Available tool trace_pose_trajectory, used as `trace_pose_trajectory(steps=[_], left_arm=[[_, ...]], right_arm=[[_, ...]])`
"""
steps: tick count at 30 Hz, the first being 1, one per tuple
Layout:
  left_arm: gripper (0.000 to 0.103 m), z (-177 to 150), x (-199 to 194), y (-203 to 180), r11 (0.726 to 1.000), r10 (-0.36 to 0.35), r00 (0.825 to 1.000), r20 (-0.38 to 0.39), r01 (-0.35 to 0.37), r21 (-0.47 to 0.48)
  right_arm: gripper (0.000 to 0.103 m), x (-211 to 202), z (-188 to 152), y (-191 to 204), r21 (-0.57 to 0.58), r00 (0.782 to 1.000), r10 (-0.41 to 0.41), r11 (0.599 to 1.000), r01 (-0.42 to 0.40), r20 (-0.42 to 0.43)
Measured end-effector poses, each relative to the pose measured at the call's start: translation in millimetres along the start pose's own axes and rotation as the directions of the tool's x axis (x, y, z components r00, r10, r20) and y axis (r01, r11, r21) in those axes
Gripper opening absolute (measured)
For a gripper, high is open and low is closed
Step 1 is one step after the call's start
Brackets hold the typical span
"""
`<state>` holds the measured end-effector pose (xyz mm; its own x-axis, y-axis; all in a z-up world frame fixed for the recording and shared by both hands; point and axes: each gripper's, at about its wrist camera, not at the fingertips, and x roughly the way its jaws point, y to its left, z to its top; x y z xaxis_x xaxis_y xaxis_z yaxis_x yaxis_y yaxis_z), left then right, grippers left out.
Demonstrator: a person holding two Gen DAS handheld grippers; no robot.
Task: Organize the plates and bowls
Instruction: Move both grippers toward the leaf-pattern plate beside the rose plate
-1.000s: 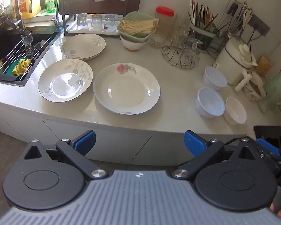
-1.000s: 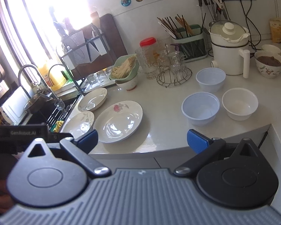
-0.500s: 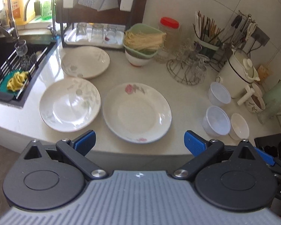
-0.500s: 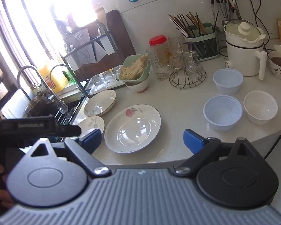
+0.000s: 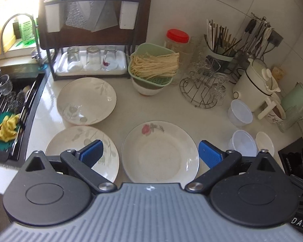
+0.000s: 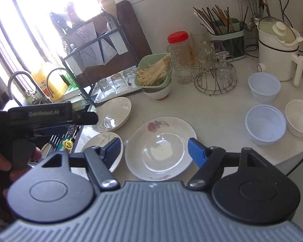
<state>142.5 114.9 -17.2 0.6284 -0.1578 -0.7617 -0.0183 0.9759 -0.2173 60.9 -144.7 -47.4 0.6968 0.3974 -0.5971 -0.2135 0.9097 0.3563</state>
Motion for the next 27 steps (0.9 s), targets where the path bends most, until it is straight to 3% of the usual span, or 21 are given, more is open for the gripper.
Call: trace_pose_trajectory(steps=[2, 9, 12, 18, 27], left_arm=[[0.102, 7, 5, 9, 1.0, -0.021, 1.0, -0.003, 0.021, 0.011], [0.101, 20, 28, 63, 0.997, -0.071, 0.997, -0.035, 0.07, -0.018], [0.101, 21, 38, 89, 0.997, -0.072, 0.996, -0.057, 0.07, -0.038], [0.101, 23, 48, 137, 0.999, -0.049, 0.997, -0.065, 0.048, -0.025], [0.101, 23, 71, 195, 0.999, -0.049, 0.994, -0.096, 0.048, -0.011]], right_arm=[[0.06, 8, 2, 10, 0.012, 1.0, 0.021, 1.0, -0.021, -0.005], [0.06, 46, 0, 45, 0.014, 0.998, -0.005, 1.0, 0.006, -0.059], [0.061, 62, -5, 62, 0.023, 0.995, 0.028, 0.999, -0.025, -0.094], [0.06, 97, -15, 81, 0.116, 0.992, 0.02, 0.993, -0.005, -0.126], [0.06, 129, -20, 104, 0.146, 0.992, 0.018, 0.989, 0.0, -0.124]])
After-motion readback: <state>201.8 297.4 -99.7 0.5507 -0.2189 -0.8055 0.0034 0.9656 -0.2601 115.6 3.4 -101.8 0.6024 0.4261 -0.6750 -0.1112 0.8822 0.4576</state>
